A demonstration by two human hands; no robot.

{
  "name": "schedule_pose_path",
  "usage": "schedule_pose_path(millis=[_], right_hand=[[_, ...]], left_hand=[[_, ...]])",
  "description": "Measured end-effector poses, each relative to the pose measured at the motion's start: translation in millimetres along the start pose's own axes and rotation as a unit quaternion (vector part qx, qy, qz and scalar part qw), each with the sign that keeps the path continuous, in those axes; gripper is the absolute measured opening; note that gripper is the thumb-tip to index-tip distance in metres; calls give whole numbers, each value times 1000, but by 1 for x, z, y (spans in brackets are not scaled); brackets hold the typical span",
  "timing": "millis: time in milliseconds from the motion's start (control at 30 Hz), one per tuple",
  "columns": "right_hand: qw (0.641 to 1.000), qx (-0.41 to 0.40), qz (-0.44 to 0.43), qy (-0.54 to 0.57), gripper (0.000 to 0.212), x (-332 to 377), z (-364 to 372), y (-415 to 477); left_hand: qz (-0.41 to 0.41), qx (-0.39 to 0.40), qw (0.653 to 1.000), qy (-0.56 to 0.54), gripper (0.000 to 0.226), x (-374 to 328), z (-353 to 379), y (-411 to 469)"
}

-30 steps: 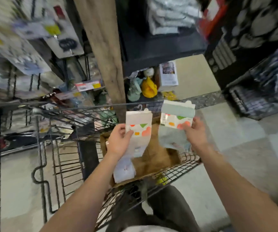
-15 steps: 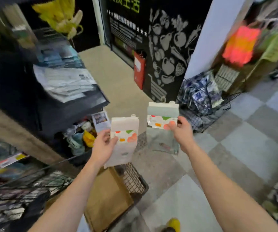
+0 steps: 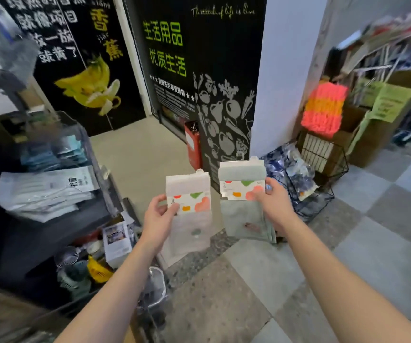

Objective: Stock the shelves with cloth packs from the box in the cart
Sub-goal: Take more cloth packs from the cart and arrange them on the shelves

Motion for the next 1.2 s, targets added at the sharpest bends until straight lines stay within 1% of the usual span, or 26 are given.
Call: schedule_pose_path(millis=[100, 200, 267, 400, 500, 600, 767, 900, 1067, 1200], right_hand=[[1000, 7, -12, -8, 31, 4, 3, 40], [1000, 20, -6, 17, 32, 0, 16, 92], [999, 31, 1, 25, 36, -3, 31, 136], [995, 101, 25, -2, 41, -22, 81, 234], [988, 149, 22, -27, 36, -26, 130, 310], [983, 179, 4, -36, 35, -19, 177, 376], [976, 218, 11, -19, 39, -22, 257, 468], [968, 250, 18, 7, 41, -32, 337, 535], [945, 327, 11, 17, 42, -47, 458, 617], [910, 412, 18, 33, 36, -46, 563, 665]], left_hand=[[4, -19, 1000, -9, 32, -17, 11, 29], [13, -48, 999, -19, 30, -32, 18, 71], [16, -62, 997, -36, 30, -43, 24, 107], [13, -73, 994, -77, 29, -69, 27, 189], [5, -100, 990, -99, 25, -94, 17, 260], [5, -139, 986, -88, 25, -116, -4, 324], [12, -190, 979, -68, 25, -146, -40, 401], [0, -228, 970, -84, 27, -157, -68, 459], [-3, -326, 942, -76, 24, -166, -111, 518], [-11, -412, 908, -80, 21, -181, -149, 546]])
Point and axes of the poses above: each hand's wrist, its own y-axis towards the middle knuckle, its own z-axis out of the palm, x = y × z, the point moved 9 cm from there along y, towards the middle knuckle, and after that the axes turned 11 degrees about -z, right-handed, at the moved point
